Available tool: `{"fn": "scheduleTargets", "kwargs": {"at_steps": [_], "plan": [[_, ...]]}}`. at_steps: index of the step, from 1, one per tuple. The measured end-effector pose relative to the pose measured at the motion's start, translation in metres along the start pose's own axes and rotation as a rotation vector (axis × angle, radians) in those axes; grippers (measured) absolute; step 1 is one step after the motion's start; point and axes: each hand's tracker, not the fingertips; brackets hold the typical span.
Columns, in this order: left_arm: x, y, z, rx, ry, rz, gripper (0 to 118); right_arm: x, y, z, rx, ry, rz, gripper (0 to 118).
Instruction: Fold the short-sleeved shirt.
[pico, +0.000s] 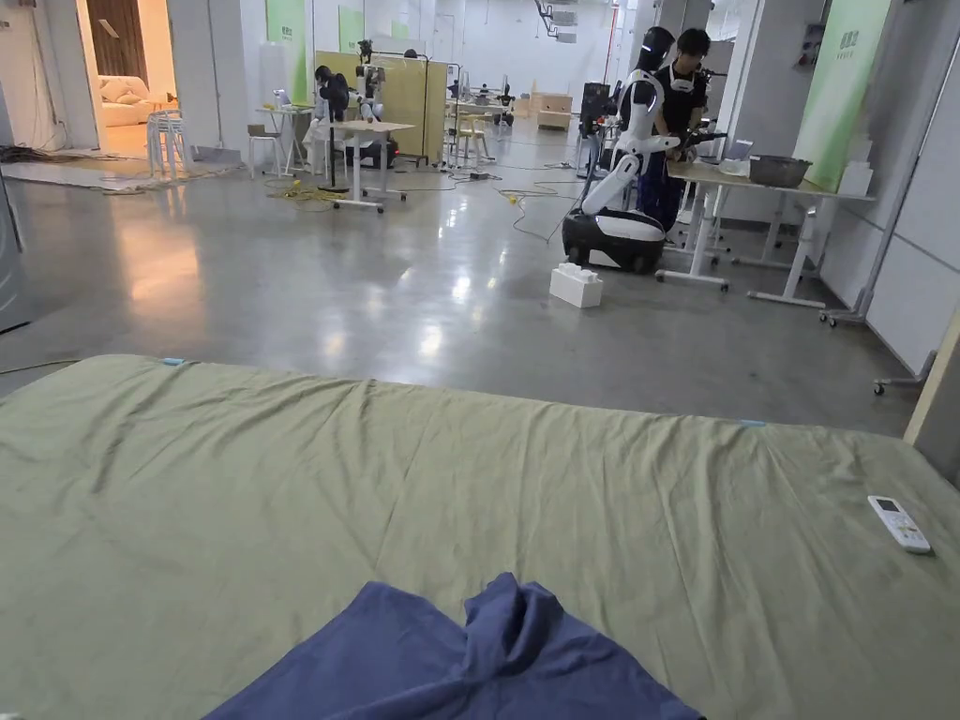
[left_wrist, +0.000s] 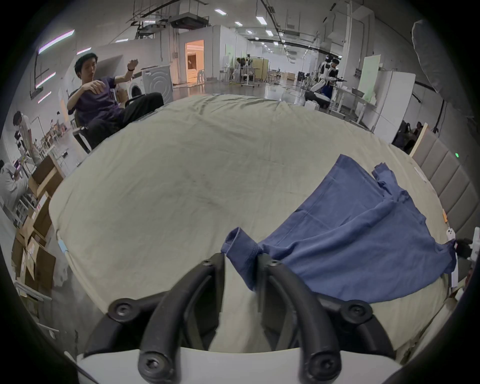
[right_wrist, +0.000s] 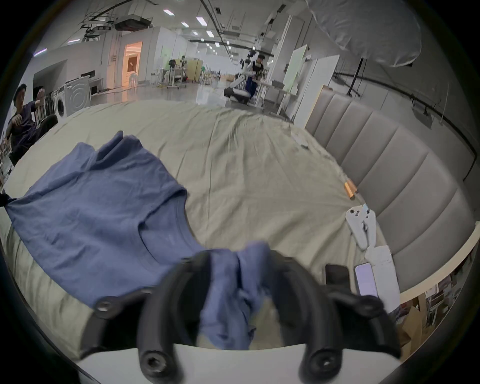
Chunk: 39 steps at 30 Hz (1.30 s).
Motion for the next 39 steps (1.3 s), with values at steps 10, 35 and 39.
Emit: {"fn": "scheduleTargets", "kwargs": {"at_steps": [10, 35, 39], "plan": [[0.087, 0.047, 0.066, 0.321, -0.046, -0.1, 66, -0.051, 0.069, 0.07, 0.355, 0.079, -0.058, 71], [0.163, 0.046, 0.126, 0.609, -0.13, -0.135, 1, -0.098, 0.087, 0.113, 0.645, 0.139, -0.111, 1], [0.108, 0.041, 0.09, 0.477, -0.093, -0.134, 1, -0.102, 0.083, 0.107, 0.654, 0.131, -0.071, 1]]}}
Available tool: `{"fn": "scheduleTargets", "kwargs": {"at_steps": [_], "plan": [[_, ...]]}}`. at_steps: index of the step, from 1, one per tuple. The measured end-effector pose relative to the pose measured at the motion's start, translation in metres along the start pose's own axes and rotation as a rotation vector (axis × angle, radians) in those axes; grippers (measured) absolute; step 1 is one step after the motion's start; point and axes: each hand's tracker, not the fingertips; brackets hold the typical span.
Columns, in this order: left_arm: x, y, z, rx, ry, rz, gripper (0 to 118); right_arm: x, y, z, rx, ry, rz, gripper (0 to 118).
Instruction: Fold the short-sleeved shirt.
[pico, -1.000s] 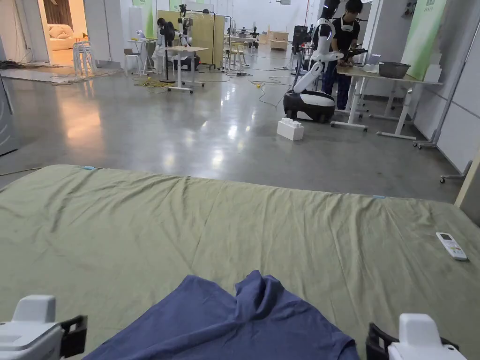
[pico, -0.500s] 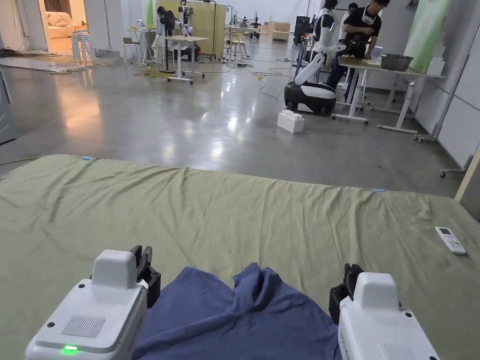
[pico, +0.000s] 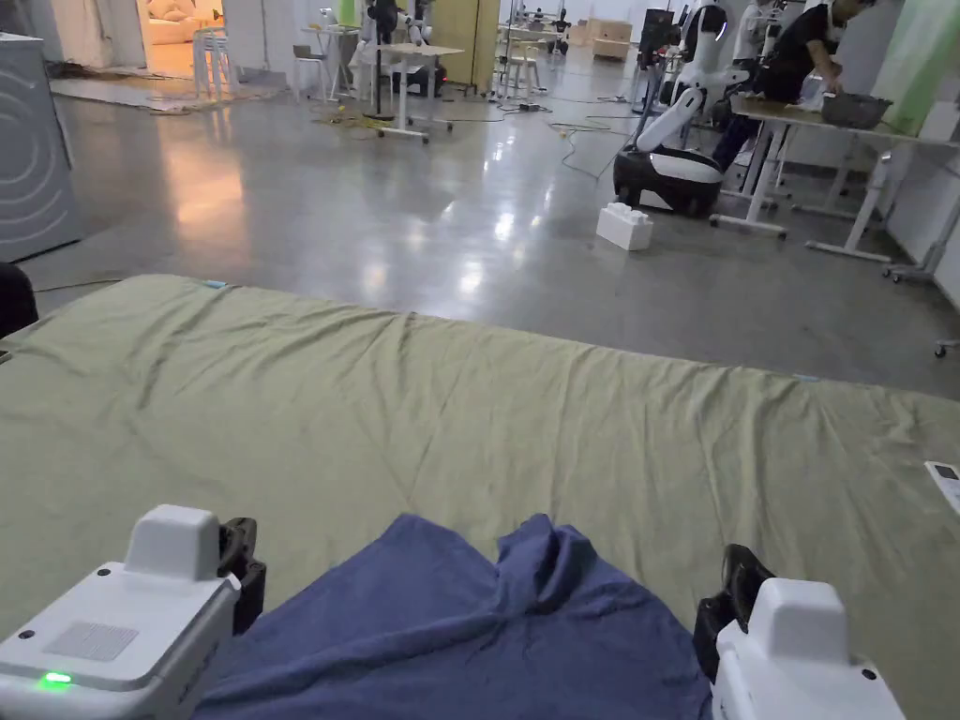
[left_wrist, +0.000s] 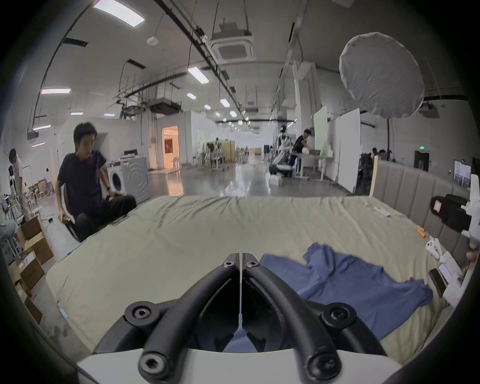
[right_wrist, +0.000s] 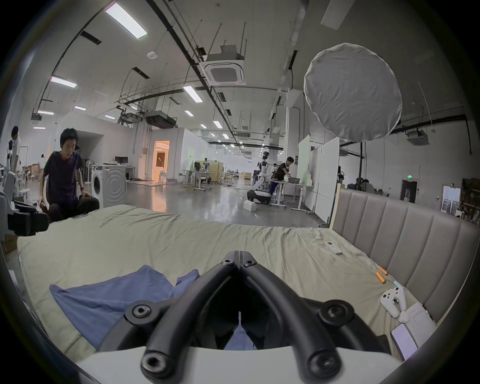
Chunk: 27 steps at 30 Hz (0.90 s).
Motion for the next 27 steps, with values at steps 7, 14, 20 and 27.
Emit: {"fn": "scheduleTargets", "kwargs": {"at_steps": [7, 14, 20, 27], "plan": [[-0.08, -0.042, -0.025, -0.294, 0.062, 0.115, 1, -0.004, -0.019, -0.017, -0.08, 0.023, -0.013, 1], [-0.131, -0.089, -0.063, -0.532, 0.072, 0.259, 67, -0.014, -0.035, -0.032, -0.157, 0.04, -0.015, 1], [-0.137, -0.113, -0.086, -0.587, 0.058, 0.313, 71, -0.02, -0.047, -0.039, -0.205, 0.047, -0.011, 1], [-0.13, -0.135, -0.107, -0.647, 0.095, 0.316, 69, -0.018, -0.06, -0.052, -0.29, 0.044, -0.032, 1]]}}
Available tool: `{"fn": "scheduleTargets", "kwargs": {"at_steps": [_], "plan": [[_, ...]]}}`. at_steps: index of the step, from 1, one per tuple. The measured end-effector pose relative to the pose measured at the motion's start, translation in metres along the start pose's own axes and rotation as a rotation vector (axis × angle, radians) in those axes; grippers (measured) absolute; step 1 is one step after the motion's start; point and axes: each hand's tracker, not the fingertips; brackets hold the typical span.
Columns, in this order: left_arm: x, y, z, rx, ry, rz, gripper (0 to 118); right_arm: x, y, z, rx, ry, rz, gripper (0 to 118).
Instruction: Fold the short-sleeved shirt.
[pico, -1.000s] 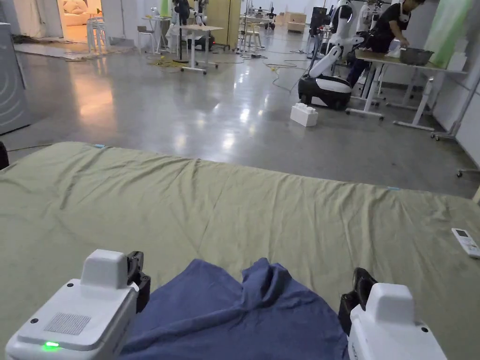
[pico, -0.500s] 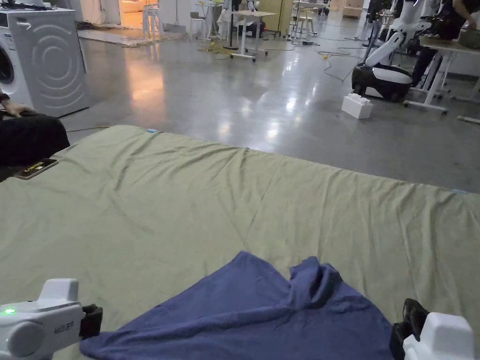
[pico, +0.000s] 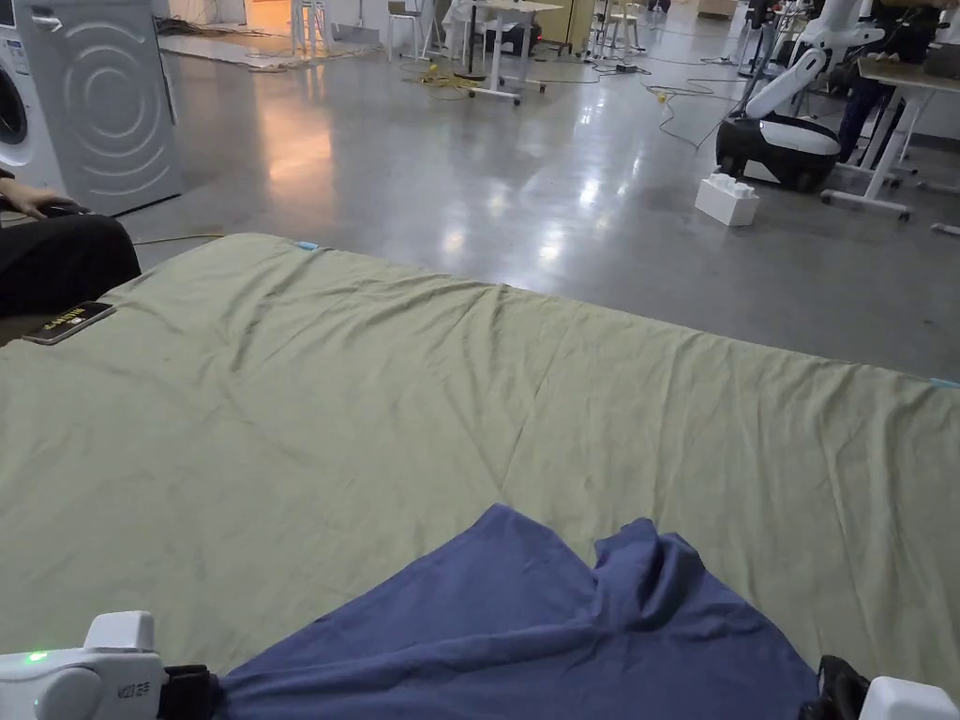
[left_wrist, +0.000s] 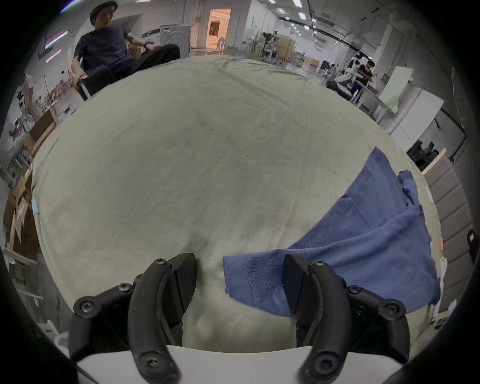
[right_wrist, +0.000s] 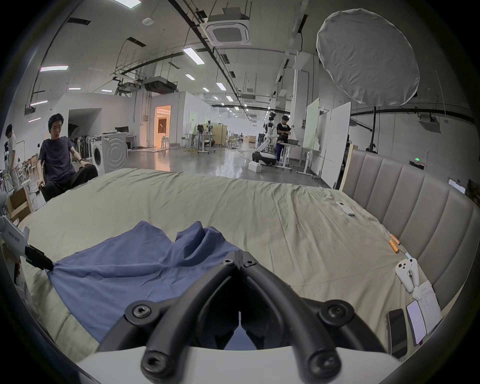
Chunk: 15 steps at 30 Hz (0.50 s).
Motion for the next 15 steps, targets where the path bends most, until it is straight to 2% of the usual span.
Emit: {"fn": "scheduleTargets", "kwargs": {"at_steps": [2, 3, 4, 6, 8, 12, 13, 14, 15], "plan": [[0.011, -0.001, 0.0, 0.002, 0.052, -0.059, 61, 0.0, -0.001, -0.005, -0.013, -0.001, -0.001, 1], [0.018, -0.003, 0.0, 0.017, 0.059, -0.102, 52, 0.0, -0.001, -0.009, -0.023, 0.0, -0.002, 1], [0.02, -0.005, -0.001, 0.02, 0.076, -0.151, 42, 0.0, -0.002, -0.012, -0.037, 0.001, -0.006, 1], [0.035, -0.008, -0.001, 0.031, 0.064, -0.211, 11, 0.0, -0.003, -0.021, -0.053, 0.007, -0.004, 1], [0.042, -0.011, -0.004, 0.022, 0.035, -0.245, 7, 0.0, -0.004, -0.035, -0.073, 0.02, 0.002, 1], [0.034, -0.007, -0.002, 0.02, 0.026, -0.181, 7, 0.006, 0.005, -0.08, -0.196, 0.042, 0.009, 2], [0.033, -0.009, 0.0, 0.004, 0.002, -0.16, 7, 0.009, 0.007, -0.094, -0.209, 0.049, -0.008, 9], [0.032, -0.009, 0.002, 0.009, 0.005, -0.159, 7, 0.011, 0.009, -0.109, -0.229, 0.067, -0.004, 22], [0.031, -0.01, 0.005, 0.018, 0.009, -0.161, 7, 0.013, 0.012, -0.126, -0.274, 0.085, 0.003, 50]]}}
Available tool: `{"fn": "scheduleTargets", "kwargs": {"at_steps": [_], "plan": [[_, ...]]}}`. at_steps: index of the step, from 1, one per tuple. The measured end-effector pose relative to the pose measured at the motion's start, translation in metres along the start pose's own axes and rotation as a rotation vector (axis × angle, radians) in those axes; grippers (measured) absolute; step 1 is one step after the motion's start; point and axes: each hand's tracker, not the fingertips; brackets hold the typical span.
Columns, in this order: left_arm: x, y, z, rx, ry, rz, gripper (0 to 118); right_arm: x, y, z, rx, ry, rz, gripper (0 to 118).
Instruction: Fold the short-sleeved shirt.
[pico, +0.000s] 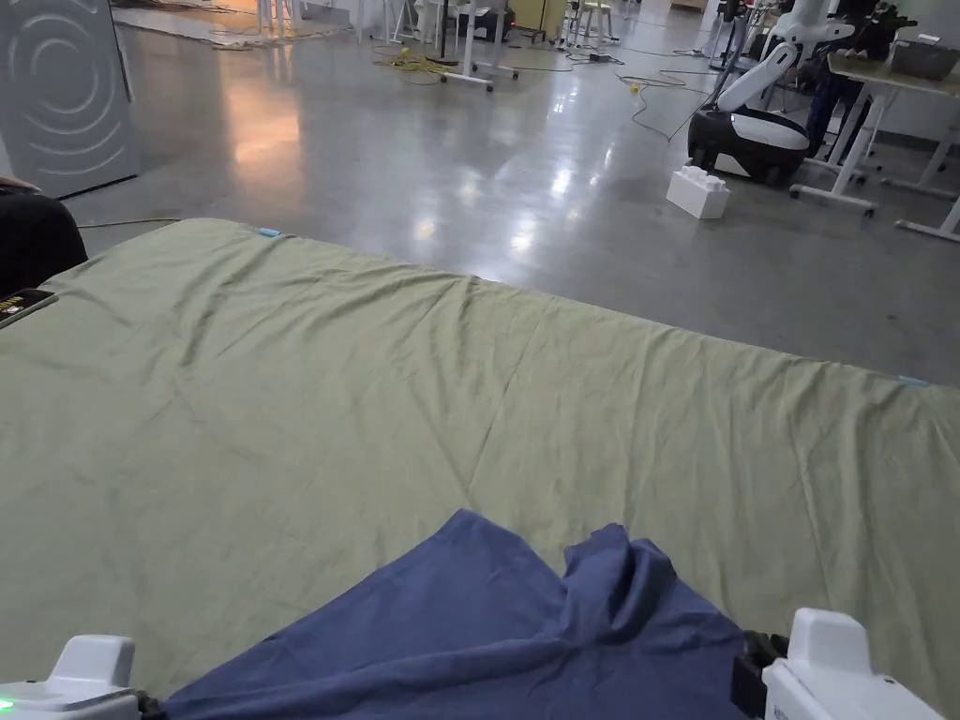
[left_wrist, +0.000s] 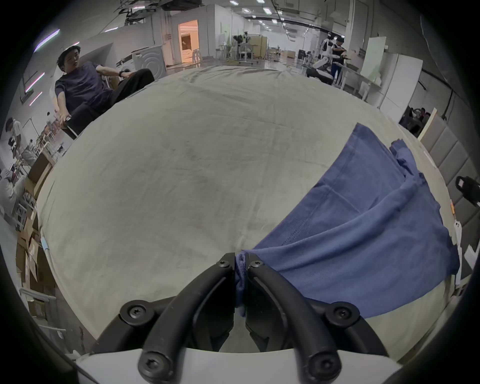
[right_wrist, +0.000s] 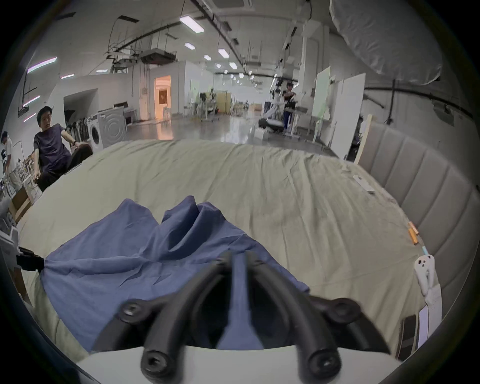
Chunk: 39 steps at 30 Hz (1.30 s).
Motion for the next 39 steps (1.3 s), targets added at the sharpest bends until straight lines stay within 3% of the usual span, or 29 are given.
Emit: {"fn": "scheduleTargets", "kwargs": {"at_steps": [1, 2, 8, 10, 12, 14, 17, 19, 20, 26, 31, 39], "plan": [[-0.001, 0.001, 0.005, 0.011, 0.002, 0.0, 7, 0.002, 0.007, -0.018, -0.038, -0.004, 0.029, 68], [-0.003, 0.001, 0.007, 0.019, 0.01, 0.002, 7, 0.003, 0.011, -0.03, -0.087, 0.007, 0.063, 77], [-0.005, -0.001, 0.019, 0.08, 0.018, 0.022, 7, -0.001, 0.04, -0.119, -0.233, 0.034, 0.194, 80], [-0.004, -0.001, 0.021, 0.092, 0.025, 0.027, 7, -0.002, 0.039, -0.145, -0.286, 0.072, 0.178, 89], [-0.005, -0.001, 0.02, 0.093, 0.027, 0.036, 7, -0.005, 0.036, -0.159, -0.363, 0.076, 0.145, 90], [-0.005, 0.0, 0.019, 0.093, 0.027, 0.038, 7, -0.007, 0.028, -0.167, -0.392, 0.075, 0.15, 85], [-0.004, 0.0, 0.019, 0.099, 0.033, 0.029, 7, -0.006, 0.027, -0.159, -0.357, 0.097, 0.126, 63], [-0.002, 0.001, 0.018, 0.11, 0.041, 0.018, 7, -0.007, 0.027, -0.153, -0.33, 0.102, 0.121, 18], [-0.001, 0.002, 0.018, 0.115, 0.044, 0.017, 7, -0.01, 0.03, -0.149, -0.311, 0.093, 0.12, 6], [0.006, 0.013, 0.032, 0.174, 0.04, 0.011, 7, -0.006, 0.038, -0.112, -0.178, 0.055, 0.134, 6], [0.013, 0.03, 0.052, 0.252, 0.002, -0.002, 7, 0.007, 0.058, -0.049, -0.017, 0.035, 0.1, 5], [0.043, 0.099, 0.104, 0.423, -0.065, -0.028, 7, 0.06, 0.109, 0.049, 0.206, -0.036, 0.025, 5]]}}
